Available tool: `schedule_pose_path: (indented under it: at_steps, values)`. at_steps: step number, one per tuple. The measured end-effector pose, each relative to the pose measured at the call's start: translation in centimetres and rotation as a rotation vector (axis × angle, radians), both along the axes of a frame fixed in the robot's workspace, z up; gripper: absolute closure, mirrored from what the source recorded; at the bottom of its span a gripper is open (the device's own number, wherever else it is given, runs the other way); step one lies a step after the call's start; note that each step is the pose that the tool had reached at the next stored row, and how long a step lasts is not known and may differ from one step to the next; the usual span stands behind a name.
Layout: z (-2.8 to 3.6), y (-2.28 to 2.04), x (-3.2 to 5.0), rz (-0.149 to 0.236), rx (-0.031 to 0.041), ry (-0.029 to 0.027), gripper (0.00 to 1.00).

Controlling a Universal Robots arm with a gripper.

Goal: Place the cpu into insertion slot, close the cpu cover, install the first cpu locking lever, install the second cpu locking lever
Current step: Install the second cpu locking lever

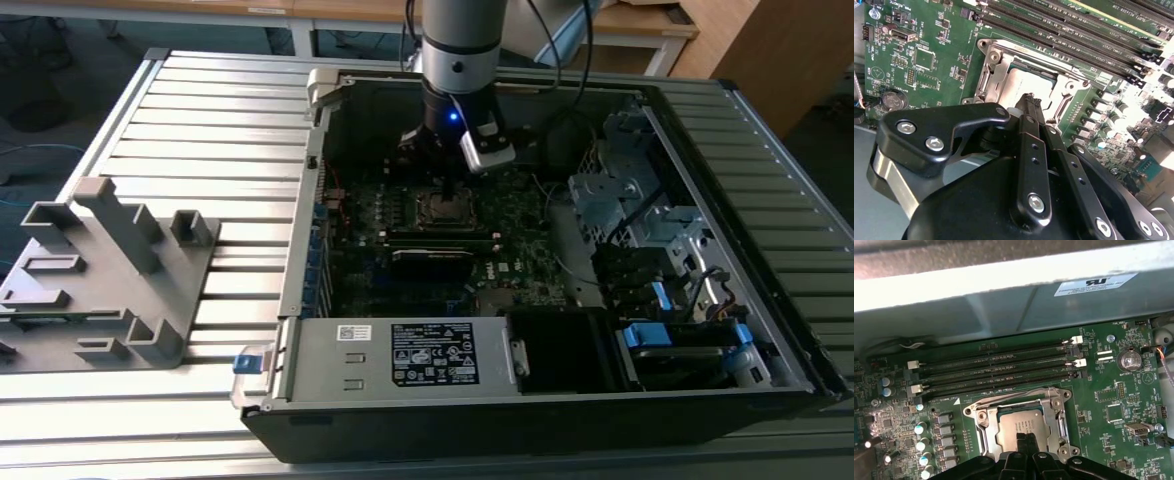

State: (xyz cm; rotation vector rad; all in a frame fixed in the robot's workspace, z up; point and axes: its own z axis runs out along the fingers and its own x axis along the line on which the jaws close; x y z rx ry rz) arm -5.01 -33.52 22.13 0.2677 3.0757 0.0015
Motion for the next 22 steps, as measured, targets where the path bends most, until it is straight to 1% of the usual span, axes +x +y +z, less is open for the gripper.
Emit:
schedule_pose_path:
  at_steps: [2, 22]
  values:
    - [0.12, 0.0, 0.0, 0.0, 0.0001, 0.0, 0.89]
    - [0.41, 0.0, 0.0, 0.0, -0.0001, 0.0001, 0.89]
